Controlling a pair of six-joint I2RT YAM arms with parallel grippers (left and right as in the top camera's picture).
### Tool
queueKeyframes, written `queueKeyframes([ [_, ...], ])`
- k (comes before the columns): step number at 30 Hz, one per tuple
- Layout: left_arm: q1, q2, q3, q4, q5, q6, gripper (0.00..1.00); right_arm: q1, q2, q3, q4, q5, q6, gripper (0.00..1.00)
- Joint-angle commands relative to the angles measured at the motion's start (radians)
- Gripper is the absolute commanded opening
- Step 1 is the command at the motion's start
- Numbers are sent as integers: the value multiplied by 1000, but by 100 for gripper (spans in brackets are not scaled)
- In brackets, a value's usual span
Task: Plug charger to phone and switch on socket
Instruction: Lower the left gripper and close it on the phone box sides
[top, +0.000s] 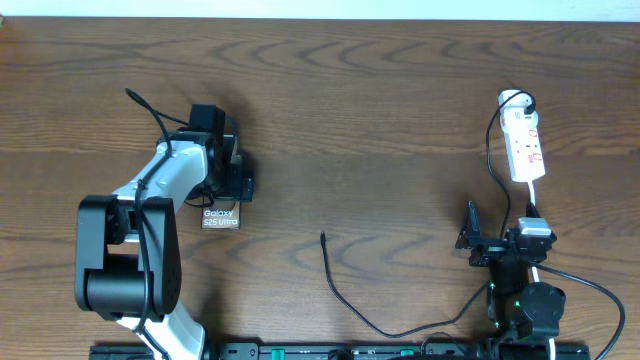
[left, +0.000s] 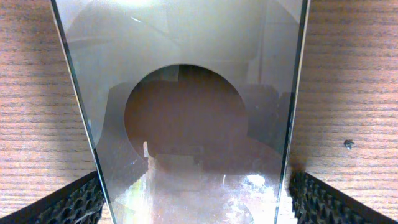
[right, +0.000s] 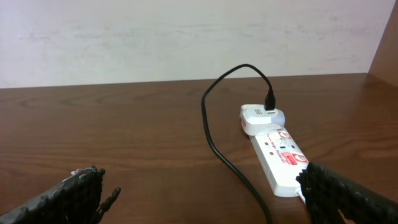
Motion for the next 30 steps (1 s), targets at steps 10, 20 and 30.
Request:
queueKeyframes([
  [10, -4, 31, -37, 0, 9, -8, 88, 14, -2, -3, -3, 4, 10, 99],
  [20, -4, 31, -37, 0, 9, -8, 85, 14, -2, -3, -3, 4, 10, 99],
  [30, -4, 31, -37, 0, 9, -8, 80, 14, -2, -3, -3, 4, 10, 99],
])
